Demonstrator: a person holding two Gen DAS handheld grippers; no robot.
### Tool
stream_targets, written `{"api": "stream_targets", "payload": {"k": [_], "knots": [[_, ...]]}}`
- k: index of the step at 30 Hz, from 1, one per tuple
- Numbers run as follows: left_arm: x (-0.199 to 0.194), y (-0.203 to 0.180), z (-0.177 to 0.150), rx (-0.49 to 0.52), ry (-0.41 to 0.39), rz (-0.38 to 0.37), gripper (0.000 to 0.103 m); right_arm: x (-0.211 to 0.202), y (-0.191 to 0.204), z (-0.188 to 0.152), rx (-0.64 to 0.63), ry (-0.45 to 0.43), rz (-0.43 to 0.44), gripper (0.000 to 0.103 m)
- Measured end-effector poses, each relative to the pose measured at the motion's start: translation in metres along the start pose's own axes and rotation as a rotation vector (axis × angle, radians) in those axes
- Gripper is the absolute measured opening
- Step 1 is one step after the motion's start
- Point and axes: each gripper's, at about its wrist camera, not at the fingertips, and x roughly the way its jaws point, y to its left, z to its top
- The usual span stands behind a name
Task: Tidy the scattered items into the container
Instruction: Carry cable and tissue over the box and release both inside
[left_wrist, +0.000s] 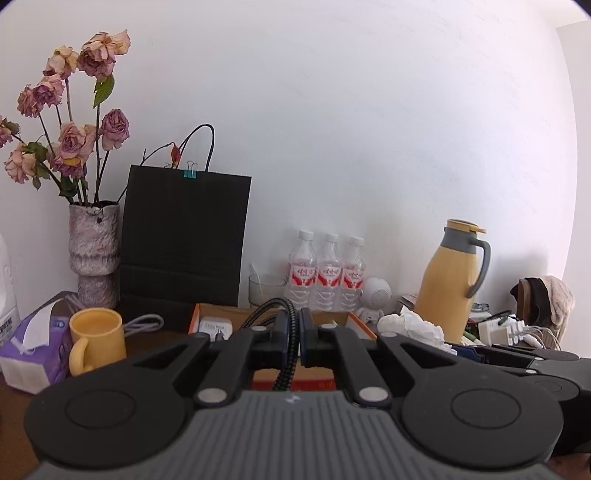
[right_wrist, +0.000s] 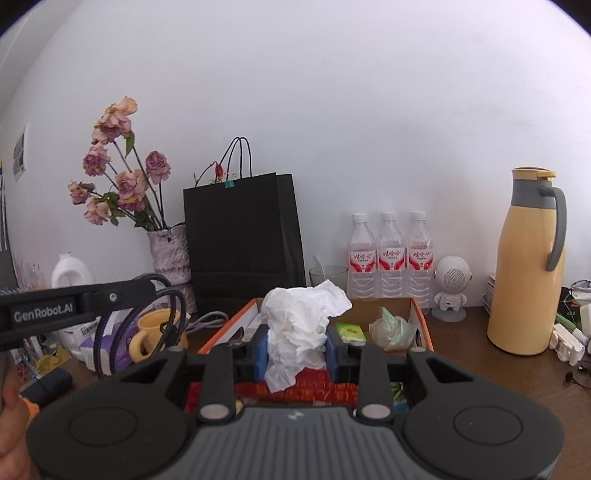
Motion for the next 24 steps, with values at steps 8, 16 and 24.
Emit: {"api": "stream_targets", "payload": {"k": [8,16,24], "knots": [[0.132,0.014,0.042,0.063,0.078,0.045,0.006,0.107,-0.040,0.050,-0.073,0.125,0.029,0.030],[0.250,0.024,0.017,0.005,0.420,0.030,0.006,0.215,-0.095,0.051,0.005,0.466,-0.046,0.030],[0.327,0.018,-0.033,-0.019,0.739,-0.025,0.007,0.308,-0.112,0.014,0.053,0.877,-0.037,0.029]]}}
